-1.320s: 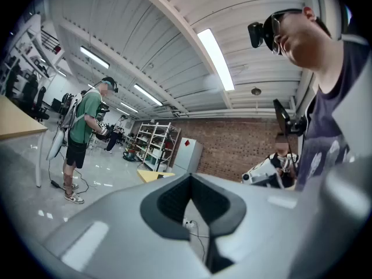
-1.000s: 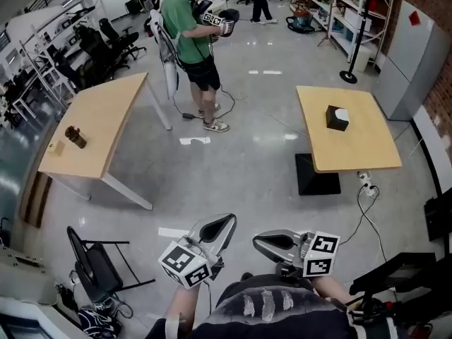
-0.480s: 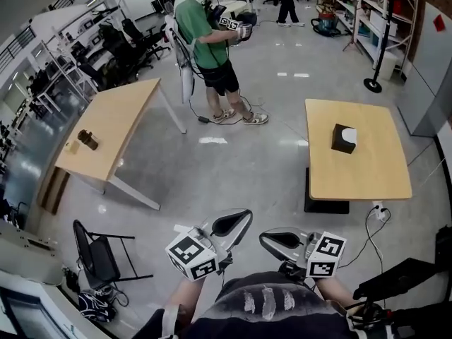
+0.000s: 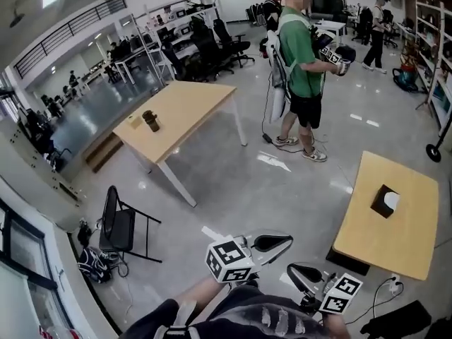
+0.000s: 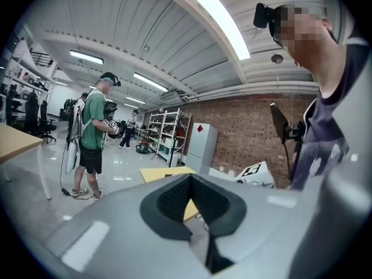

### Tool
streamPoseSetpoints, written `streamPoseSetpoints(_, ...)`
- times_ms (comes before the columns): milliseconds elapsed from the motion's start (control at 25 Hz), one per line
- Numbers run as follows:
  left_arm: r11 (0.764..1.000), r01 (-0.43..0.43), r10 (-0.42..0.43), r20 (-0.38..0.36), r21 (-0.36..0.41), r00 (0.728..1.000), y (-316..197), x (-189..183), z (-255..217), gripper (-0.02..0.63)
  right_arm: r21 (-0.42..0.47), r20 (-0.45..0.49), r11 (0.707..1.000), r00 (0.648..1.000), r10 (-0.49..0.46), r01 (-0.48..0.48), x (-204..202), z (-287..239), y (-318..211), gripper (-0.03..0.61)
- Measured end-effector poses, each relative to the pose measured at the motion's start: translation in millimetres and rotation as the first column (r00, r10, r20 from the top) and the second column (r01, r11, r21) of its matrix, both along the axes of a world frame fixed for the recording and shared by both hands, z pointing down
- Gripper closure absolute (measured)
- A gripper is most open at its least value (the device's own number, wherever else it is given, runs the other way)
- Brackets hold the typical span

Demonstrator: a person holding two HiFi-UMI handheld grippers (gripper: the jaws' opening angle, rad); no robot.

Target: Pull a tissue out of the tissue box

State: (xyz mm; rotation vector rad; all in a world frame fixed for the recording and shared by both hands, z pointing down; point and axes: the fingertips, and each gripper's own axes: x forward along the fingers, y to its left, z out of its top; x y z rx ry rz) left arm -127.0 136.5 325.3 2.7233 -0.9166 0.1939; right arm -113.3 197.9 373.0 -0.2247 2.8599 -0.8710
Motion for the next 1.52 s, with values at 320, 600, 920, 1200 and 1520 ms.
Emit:
streamPoseSetpoints(320, 0.998, -0.062, 0.061, 0.044, 0.025, 0.997, -26.9, 28.5, 18.8, 0.612, -0.003, -0.037, 0.999, 0.998, 0.043, -0.043, 19.3, 26.5, -19.5, 0.58)
streamPoseSetpoints(600, 0.982, -0.186, 0.187, -0.048, 0.032, 0.981, -79.7, 10.8, 15.7, 0.612, -0.008, -0.134, 0.974, 0.966, 0.222, -0.225, 7.0, 24.3, -69.9, 0.581)
streamPoseSetpoints(920, 0.969, -0.243, 0.246, -0.116, 0.037, 0.962, -136.9, -32.4, 14.9, 0.612, 0.033, -0.228, 0.964, 0.937, 0.265, -0.264, -35.8, 23.7, -126.6, 0.58)
streamPoseSetpoints(1200, 0.963, -0.266, 0.27, -0.149, 0.048, 0.951, -181.5, -66.9, 11.6, 0.612, 0.066, -0.3, 0.946, 0.898, 0.322, -0.318, -67.0, 20.0, -162.7, 0.581)
streamPoseSetpoints(1520, 0.966, -0.254, 0.257, -0.184, 0.036, 0.949, -203.8, -79.1, 16.4, 0.612, 0.094, -0.348, 0.948, 0.882, 0.317, -0.304, -79.8, 18.8, -189.5, 0.58)
